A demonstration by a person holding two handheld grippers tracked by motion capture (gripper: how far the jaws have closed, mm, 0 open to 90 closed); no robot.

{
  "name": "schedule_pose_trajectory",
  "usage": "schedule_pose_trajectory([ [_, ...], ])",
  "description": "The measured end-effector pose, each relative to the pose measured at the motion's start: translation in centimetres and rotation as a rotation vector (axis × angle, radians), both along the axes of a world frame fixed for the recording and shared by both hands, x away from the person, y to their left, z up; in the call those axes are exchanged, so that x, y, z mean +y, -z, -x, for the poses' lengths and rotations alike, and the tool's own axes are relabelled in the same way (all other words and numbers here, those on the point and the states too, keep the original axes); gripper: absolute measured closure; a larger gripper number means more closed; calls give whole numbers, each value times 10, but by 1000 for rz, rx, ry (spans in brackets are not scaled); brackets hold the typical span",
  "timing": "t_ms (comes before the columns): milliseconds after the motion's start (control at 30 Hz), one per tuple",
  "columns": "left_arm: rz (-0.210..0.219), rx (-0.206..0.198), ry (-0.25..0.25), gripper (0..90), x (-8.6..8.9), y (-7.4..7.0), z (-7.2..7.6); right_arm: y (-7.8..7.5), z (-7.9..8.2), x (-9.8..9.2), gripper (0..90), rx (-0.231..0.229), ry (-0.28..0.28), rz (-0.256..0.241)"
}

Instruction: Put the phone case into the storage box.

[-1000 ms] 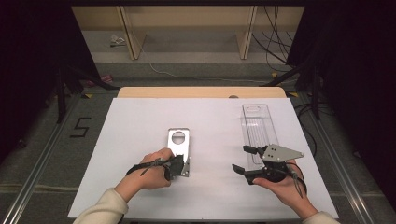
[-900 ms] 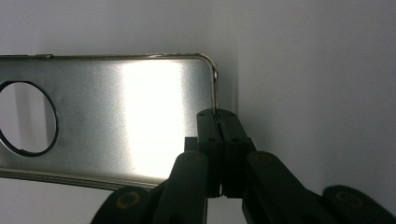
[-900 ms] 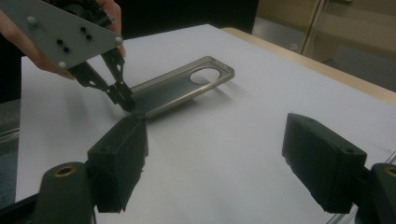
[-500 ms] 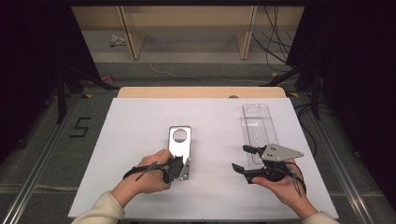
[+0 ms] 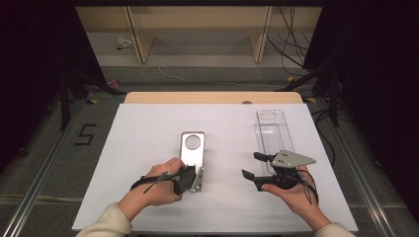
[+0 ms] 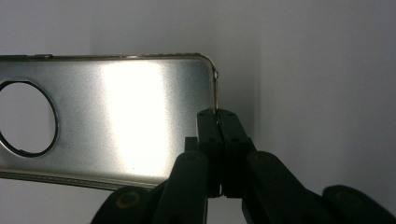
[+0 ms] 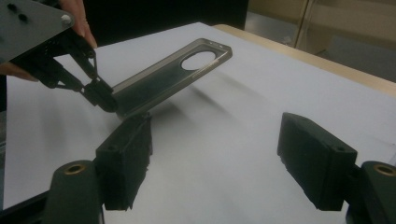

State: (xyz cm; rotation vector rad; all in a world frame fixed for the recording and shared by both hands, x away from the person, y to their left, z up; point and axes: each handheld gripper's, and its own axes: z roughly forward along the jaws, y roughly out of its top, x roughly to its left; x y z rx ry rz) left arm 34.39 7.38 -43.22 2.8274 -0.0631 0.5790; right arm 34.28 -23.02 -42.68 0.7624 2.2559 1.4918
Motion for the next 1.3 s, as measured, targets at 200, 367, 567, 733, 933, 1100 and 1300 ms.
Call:
schedule_pose_trajectory([
  [200, 1, -11, 17, 885, -3, -2, 2, 3, -11, 12, 280, 31, 28, -29],
  [367, 1, -11, 25, 884, -6, -3, 3, 4, -20, 18, 280, 55, 47, -45],
  [567, 3, -6, 30, 885, -8, -3, 5, 6, -32, 36, 281, 79, 46, -48],
  [733, 10, -2, 34, 885, -9, -2, 6, 8, -45, 53, 283, 102, 43, -48],
  [933, 32, 5, 32, 885, -11, -2, 7, 14, -66, 72, 285, 139, 59, -52],
  [1100, 35, 4, 42, 885, -12, -3, 8, 17, -79, 83, 288, 173, 63, -63],
  [1300, 34, -3, 48, 885, -13, -4, 9, 22, -91, 91, 312, 222, 84, -45],
])
